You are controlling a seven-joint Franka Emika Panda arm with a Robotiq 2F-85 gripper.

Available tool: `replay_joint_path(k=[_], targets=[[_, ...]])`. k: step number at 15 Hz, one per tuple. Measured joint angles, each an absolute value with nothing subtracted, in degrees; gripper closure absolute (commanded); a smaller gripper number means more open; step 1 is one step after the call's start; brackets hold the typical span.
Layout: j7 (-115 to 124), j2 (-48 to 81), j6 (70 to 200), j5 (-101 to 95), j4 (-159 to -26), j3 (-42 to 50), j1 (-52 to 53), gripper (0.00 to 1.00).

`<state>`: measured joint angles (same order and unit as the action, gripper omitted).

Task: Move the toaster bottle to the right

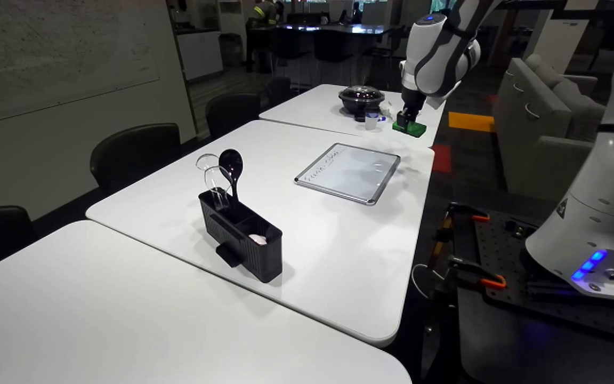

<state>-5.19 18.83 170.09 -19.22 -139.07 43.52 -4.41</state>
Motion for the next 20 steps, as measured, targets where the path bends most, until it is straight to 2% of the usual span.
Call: replay_joint_path(k=[4,10,15,16,17,19,20], targets=[[-7.35,24.18,168.83,-14.05,-129.65,35.98,-15.69,0.68],[-18.9,35.13,165.08,-8.54,-113.8,17.75,-34.84,0.68],[-23.86,43.4,164.96,-8.14,-104.66,10.2,-42.84,0.68],[-24.54,44.43,164.96,-8.14,-103.49,9.22,-43.75,0.18],[-24.76,45.33,164.94,-8.17,-102.51,8.52,-44.3,0.17],[-24.71,46.46,164.54,-8.24,-101.26,8.25,-44.3,0.04],[-24.71,46.52,164.52,-8.24,-101.15,8.24,-44.16,0.0]])
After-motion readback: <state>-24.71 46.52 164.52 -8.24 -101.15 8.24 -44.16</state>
